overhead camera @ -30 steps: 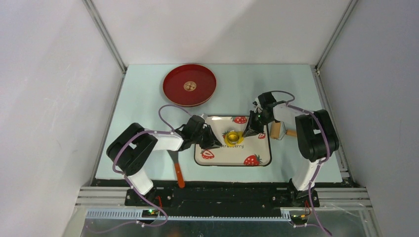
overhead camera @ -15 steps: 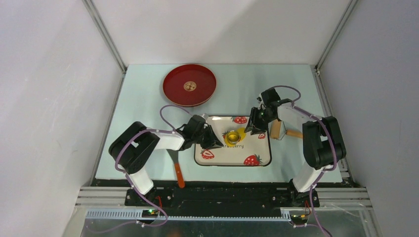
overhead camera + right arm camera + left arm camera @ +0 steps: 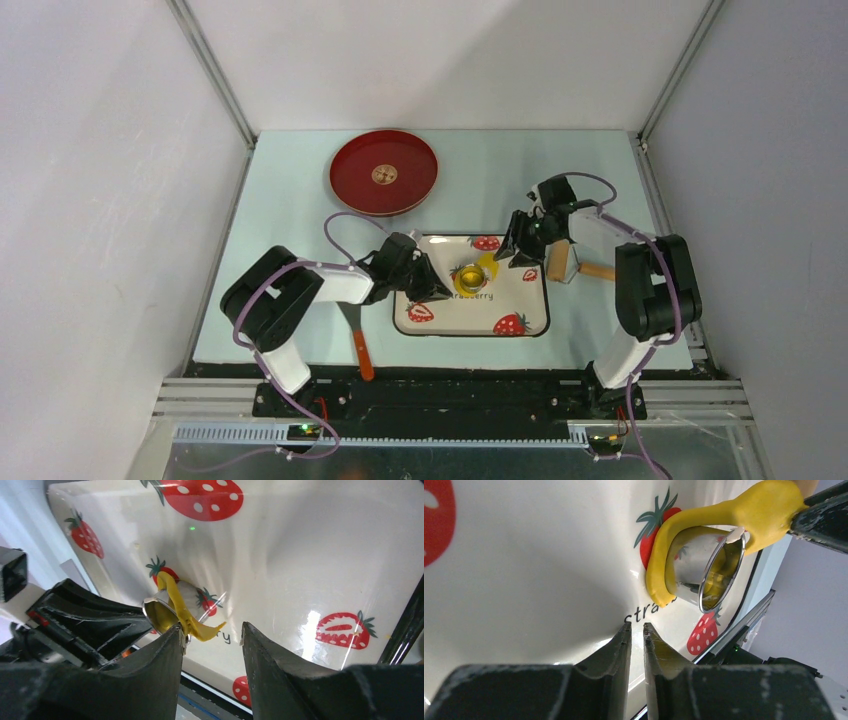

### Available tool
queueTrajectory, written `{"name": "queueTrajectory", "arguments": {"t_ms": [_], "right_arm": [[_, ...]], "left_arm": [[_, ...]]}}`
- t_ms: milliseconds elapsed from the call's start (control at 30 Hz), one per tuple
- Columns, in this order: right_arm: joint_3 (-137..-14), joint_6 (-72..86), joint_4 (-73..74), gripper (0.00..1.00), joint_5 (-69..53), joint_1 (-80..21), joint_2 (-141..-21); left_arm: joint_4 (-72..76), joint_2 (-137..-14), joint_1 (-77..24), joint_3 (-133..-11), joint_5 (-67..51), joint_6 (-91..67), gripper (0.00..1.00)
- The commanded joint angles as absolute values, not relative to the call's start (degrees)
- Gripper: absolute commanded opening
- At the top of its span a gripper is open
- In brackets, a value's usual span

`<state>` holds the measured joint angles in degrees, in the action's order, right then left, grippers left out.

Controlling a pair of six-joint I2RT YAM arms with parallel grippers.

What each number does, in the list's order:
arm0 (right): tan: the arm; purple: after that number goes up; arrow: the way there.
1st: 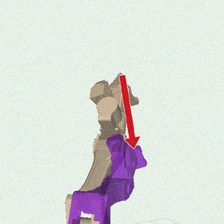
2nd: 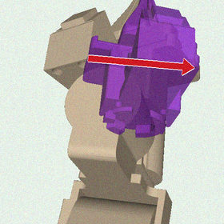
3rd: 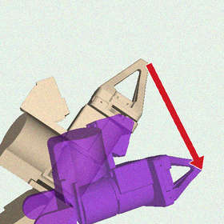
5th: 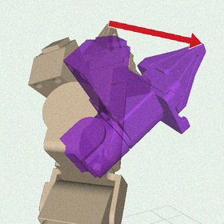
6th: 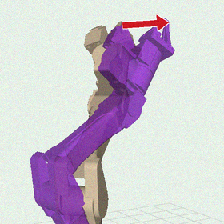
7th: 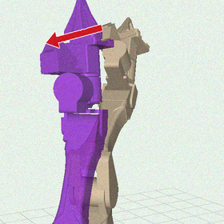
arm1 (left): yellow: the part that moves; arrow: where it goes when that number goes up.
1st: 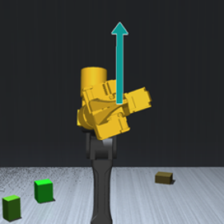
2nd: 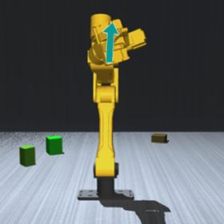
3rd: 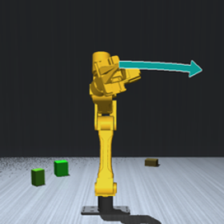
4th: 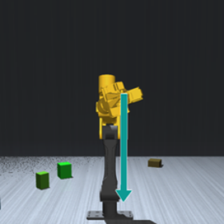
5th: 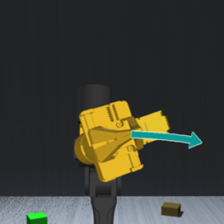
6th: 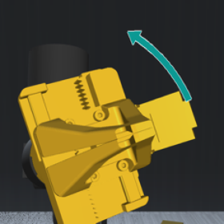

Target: Roll out the dumpling wrappers from the dough

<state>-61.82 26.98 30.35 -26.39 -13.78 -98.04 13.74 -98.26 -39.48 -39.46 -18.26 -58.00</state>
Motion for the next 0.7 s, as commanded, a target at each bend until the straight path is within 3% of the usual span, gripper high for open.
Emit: {"name": "queueTrajectory", "arguments": {"t_ms": [0, 433, 667], "right_arm": [[-61.2, 30.2, 24.7, 0.49, -32.5, -11.6, -99.1], [-61.3, 34.7, 16.2, 0.45, -42.5, -11.3, -104.4], [-61.9, 36.3, 15.3, 0.40, -42.6, -12.2, -105.6]], "left_arm": [[6.5, -100.6, -39.8, -39.0, -15.6, -55.2, 0.22], [5.2, -98.9, -39.8, -39.4, -15.0, -53.8, 0.22], [-0.1, -90.8, -39.3, -42.1, -11.0, -49.9, 0.34]]}}
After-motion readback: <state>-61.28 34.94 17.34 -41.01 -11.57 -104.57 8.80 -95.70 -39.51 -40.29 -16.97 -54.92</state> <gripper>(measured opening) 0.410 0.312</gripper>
